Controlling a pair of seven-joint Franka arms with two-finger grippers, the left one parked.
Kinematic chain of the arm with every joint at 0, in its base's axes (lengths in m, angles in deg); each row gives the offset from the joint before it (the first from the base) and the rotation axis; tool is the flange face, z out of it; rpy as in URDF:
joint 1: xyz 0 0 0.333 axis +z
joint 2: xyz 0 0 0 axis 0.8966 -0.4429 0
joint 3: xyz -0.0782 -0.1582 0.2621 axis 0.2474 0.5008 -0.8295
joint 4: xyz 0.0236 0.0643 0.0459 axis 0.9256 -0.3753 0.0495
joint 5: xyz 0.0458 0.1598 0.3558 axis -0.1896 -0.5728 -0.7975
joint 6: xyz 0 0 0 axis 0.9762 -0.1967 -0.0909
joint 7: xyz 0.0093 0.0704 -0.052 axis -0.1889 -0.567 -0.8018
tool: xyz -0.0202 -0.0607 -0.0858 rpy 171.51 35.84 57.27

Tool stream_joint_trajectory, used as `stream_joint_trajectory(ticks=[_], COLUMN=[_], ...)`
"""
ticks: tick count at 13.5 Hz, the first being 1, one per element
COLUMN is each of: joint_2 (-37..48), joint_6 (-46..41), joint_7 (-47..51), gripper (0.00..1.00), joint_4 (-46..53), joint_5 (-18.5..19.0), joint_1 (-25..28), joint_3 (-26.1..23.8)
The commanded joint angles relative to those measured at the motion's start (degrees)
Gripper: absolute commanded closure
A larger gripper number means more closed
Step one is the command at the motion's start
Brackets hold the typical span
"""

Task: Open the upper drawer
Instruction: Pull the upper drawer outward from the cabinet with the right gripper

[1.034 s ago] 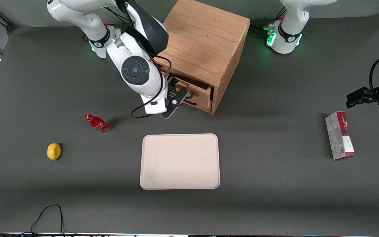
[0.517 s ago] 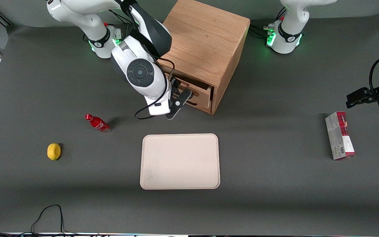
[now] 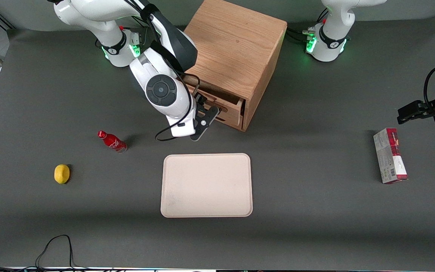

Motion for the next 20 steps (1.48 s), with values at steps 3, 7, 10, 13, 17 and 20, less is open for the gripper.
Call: stream_joint_trajectory(ticks=[3,7,10,13,17,20], joint_2=[0.11,0.11,0.2,0.2,0.11,-0.24], joint_6=[0.86,0.95,1.56,1.56,2.35,2.7], joint_7=[-3.31,-3.4,-3.4,-3.4,-3.4,-3.4], gripper=[0.0,0.0,0.0,0.0,0.0,0.0], joint_4=[-0.05,0.3,0.39,0.92,1.62,1.71], joint_5=[-0.33,-0.24,-0.24,-0.15,0.37,0.55], joint_1=[-1.31,-3.16,-3.34,-4.13,-4.39,-5.26], joint_3=[0.32,0.32,0.41,0.41,0.5,0.5])
